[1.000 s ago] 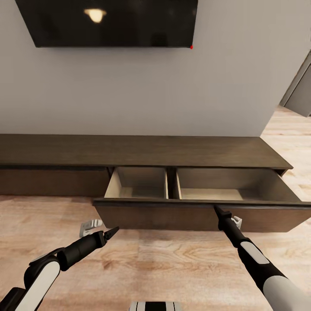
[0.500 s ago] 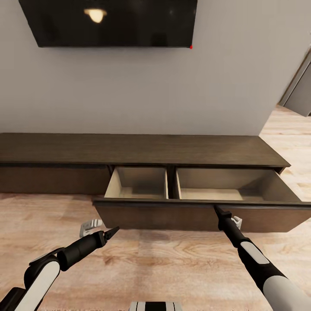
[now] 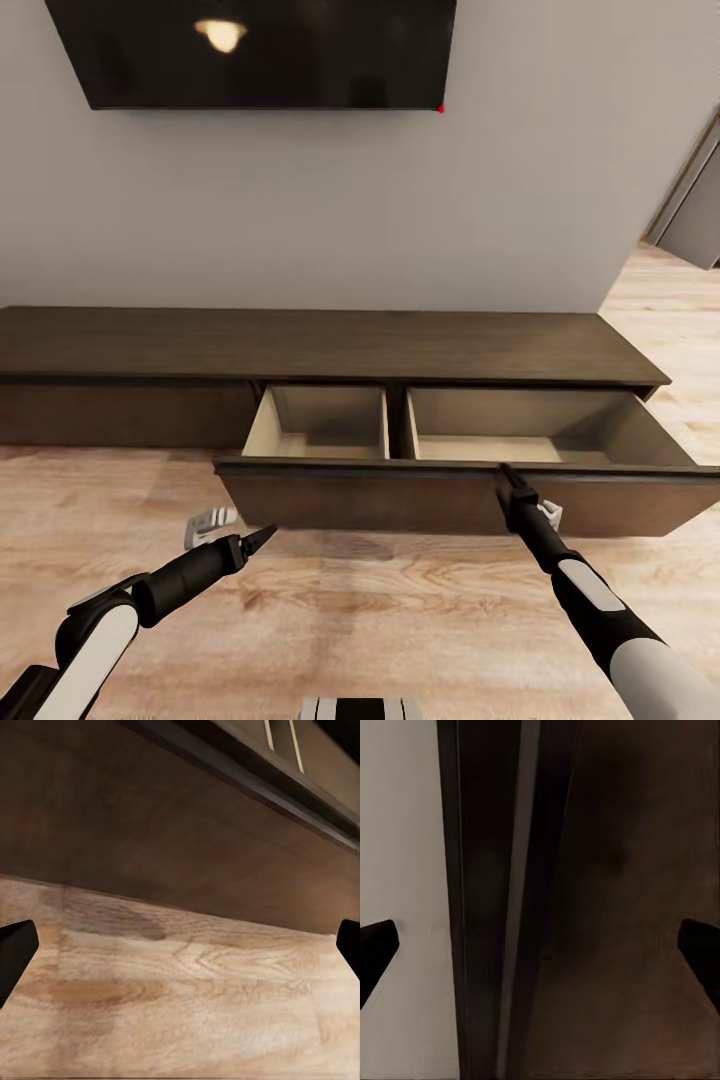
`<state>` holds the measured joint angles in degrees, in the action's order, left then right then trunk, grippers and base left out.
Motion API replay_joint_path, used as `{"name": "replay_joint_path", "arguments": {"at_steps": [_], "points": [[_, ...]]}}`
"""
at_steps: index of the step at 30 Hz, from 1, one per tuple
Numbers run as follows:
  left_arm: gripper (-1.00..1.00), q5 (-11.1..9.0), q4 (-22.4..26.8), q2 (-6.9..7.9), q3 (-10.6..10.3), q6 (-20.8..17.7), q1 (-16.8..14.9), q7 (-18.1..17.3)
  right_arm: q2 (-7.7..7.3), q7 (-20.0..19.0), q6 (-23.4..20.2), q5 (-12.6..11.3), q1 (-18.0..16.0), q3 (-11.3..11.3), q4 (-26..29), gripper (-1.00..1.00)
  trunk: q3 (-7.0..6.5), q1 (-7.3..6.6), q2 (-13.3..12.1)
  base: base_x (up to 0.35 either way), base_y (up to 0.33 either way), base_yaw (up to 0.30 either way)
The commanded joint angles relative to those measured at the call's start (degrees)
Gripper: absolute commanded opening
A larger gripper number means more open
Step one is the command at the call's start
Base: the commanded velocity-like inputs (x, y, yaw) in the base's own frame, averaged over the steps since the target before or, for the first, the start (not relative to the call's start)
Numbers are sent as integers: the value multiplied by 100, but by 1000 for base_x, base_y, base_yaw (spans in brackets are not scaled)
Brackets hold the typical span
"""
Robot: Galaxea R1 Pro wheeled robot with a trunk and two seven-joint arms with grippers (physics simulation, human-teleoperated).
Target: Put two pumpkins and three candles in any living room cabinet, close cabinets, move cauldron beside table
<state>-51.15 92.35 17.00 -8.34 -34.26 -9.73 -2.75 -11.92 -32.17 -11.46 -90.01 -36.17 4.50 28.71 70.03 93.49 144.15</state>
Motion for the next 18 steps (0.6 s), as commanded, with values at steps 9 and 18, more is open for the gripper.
{"name": "replay_joint_path", "arguments": {"at_steps": [9,18], "points": [[100,-9,2,5,-1,-19,-3,-7,-9,-21,-14,-60,-4,33,-5,100,4,-3,2,-295,0,0],[100,-9,2,5,-1,-20,-3,-7,-12,-25,-20,-60,-4,33,-5,100,4,-3,2,-335,0,0]]}}
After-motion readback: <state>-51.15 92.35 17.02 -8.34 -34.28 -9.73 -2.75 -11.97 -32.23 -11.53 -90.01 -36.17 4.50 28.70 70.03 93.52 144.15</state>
